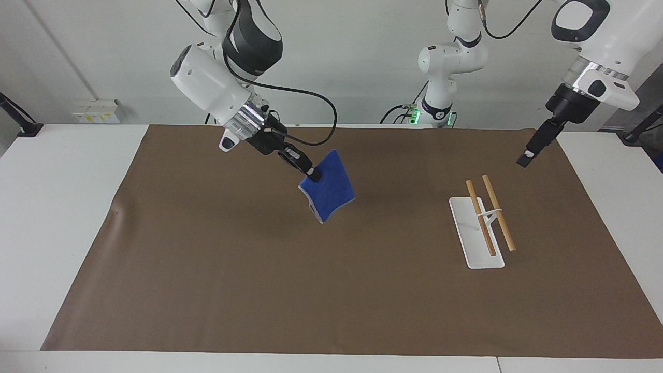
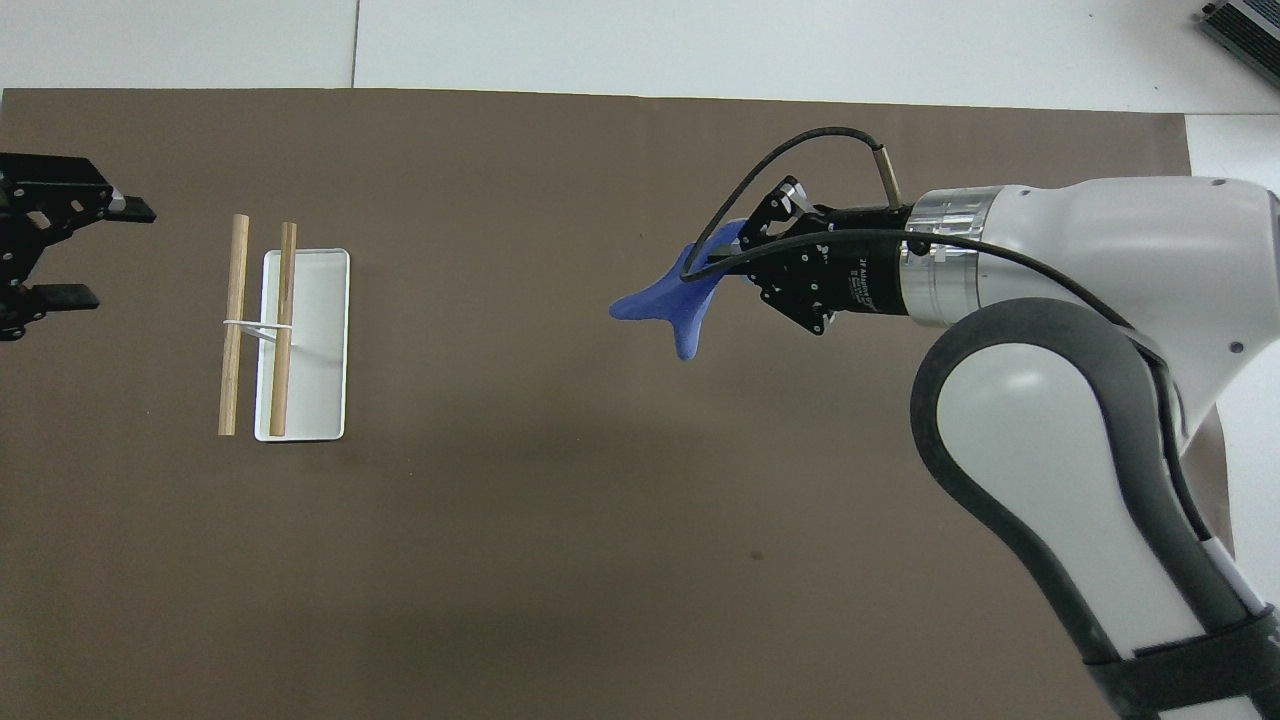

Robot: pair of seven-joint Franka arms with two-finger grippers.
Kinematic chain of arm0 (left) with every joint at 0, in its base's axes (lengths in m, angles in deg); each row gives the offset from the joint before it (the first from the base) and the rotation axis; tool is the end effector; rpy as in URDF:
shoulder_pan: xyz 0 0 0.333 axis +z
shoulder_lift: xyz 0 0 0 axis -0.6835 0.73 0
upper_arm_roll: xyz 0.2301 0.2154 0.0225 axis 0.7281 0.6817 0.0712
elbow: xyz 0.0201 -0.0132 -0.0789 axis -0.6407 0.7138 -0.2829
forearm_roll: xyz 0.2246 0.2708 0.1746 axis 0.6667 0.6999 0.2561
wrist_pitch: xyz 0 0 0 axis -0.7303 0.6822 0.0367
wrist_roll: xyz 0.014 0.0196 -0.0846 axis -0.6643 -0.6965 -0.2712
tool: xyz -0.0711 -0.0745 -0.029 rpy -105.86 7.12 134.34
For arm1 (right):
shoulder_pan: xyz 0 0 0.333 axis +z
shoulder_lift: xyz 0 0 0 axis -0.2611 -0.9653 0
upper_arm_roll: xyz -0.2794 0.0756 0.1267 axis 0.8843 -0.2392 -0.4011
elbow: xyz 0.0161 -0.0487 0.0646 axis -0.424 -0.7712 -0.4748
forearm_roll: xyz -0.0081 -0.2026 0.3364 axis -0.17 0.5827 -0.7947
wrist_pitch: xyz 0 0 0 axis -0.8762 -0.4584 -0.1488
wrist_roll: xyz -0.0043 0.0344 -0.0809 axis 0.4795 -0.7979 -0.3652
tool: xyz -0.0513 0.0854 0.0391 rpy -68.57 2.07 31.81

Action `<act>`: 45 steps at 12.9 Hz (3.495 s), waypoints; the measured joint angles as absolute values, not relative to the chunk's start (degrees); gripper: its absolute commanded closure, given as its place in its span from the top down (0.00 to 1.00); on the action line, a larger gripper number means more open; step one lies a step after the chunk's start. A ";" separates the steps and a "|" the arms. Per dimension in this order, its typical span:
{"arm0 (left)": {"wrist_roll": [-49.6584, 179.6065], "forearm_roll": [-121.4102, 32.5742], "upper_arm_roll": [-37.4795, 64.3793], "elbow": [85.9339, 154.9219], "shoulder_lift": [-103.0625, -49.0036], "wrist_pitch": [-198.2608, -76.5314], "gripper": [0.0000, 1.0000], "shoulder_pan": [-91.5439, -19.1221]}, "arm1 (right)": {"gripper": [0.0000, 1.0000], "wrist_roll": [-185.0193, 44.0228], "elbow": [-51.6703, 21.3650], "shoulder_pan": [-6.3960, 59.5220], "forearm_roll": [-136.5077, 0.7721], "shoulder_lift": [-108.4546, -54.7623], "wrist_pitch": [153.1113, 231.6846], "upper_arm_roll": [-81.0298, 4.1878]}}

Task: Right arm passes towel to left arm to hang
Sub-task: 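Lift the towel with the right gripper while the left gripper reaches forward, then bring the towel toward the left gripper and close the left gripper on it, then open the right gripper and pull it back while the left gripper holds the towel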

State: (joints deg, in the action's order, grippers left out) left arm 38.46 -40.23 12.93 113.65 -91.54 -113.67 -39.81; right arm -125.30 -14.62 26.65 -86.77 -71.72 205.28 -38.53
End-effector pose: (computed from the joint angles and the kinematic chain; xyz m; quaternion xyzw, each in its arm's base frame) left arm 0.5590 -0.0257 0.6208 0.8908 0.3919 0.0795 0.2159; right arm 0.5875 0.2174 0.5399 -0.8137 0.4139 0.0568 0.4041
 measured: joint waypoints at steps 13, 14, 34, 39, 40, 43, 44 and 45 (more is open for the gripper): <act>-3.58 -43.78 -6.28 127.22 -90.77 -142.94 1.00 -40.39 | 0.00 -136.89 -17.22 36.28 -113.47 -73.33 222.52 -38.63; -3.75 -43.79 -7.41 128.17 -90.23 -144.26 1.00 -40.33 | 0.00 -137.01 -17.33 36.45 -113.93 -73.33 222.52 -38.64; -2.18 -43.85 -10.83 126.07 -87.48 -148.07 0.00 -36.70 | 0.99 -137.07 -19.04 37.81 -114.25 -73.15 223.94 -38.67; -1.64 -43.85 -10.50 120.46 -84.25 -148.31 0.00 -34.96 | 1.00 -127.48 -22.03 35.64 -105.19 -72.85 224.89 -38.05; -1.58 -43.85 -10.47 119.69 -83.77 -148.31 0.00 -34.51 | 1.00 -125.13 -22.85 34.09 -99.62 -72.83 224.89 -37.99; 0.42 -43.81 -9.89 120.78 -83.12 -148.22 0.00 -34.16 | 1.00 -116.70 -24.44 28.76 -80.62 -72.82 224.48 -37.90; 1.92 -43.81 -8.83 121.64 -83.10 -148.21 0.00 -33.98 | 1.00 -113.06 -24.61 26.61 -74.58 -72.82 223.26 -37.86; 3.25 -43.81 -7.18 122.55 -83.10 -148.21 0.00 -33.74 | 1.00 -109.11 -24.65 24.27 -67.66 -72.82 221.65 -37.81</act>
State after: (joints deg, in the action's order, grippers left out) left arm 3.25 -43.81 -7.18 122.55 -83.10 -148.21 -33.74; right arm -109.11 -24.65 24.27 -67.66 -72.82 221.65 -37.81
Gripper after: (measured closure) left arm 0.978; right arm 0.000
